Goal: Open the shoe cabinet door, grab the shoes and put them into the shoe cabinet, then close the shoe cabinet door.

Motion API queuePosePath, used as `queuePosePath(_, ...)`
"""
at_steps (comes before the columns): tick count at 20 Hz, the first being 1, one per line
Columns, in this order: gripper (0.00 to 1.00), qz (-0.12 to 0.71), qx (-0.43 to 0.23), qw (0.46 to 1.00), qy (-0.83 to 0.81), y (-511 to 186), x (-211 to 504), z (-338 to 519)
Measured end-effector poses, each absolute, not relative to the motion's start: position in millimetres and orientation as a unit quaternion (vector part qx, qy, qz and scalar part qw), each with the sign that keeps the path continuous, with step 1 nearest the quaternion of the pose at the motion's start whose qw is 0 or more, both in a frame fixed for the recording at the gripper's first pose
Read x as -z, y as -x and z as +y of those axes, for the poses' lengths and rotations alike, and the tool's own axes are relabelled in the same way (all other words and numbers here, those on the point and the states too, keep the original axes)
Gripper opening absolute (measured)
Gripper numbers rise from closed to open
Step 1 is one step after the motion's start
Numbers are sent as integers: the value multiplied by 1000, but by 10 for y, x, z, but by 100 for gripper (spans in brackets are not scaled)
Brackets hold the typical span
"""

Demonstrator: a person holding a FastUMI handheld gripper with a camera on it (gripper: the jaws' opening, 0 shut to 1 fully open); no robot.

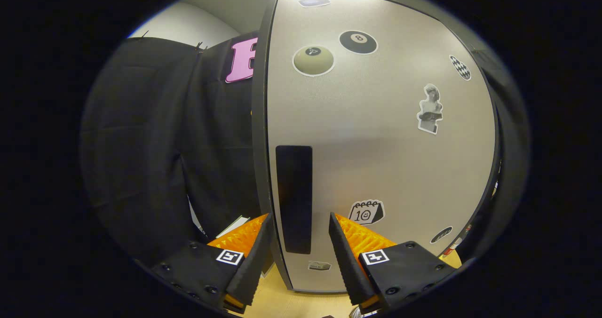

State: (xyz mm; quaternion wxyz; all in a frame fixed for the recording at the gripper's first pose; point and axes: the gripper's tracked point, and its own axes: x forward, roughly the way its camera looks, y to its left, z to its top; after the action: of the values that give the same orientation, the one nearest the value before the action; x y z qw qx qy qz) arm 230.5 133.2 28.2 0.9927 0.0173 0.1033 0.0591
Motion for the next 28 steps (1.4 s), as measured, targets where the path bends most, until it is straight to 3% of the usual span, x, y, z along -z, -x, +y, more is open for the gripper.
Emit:
queuePosePath(10,36,100,-23,995,-17,-2428,-302,1351)
queuePosePath(18,9,107,-53,993,-23,-2357,-280,1349)
queuePosePath(28,9,106,-93,989,-35,-1961,-309,1279)
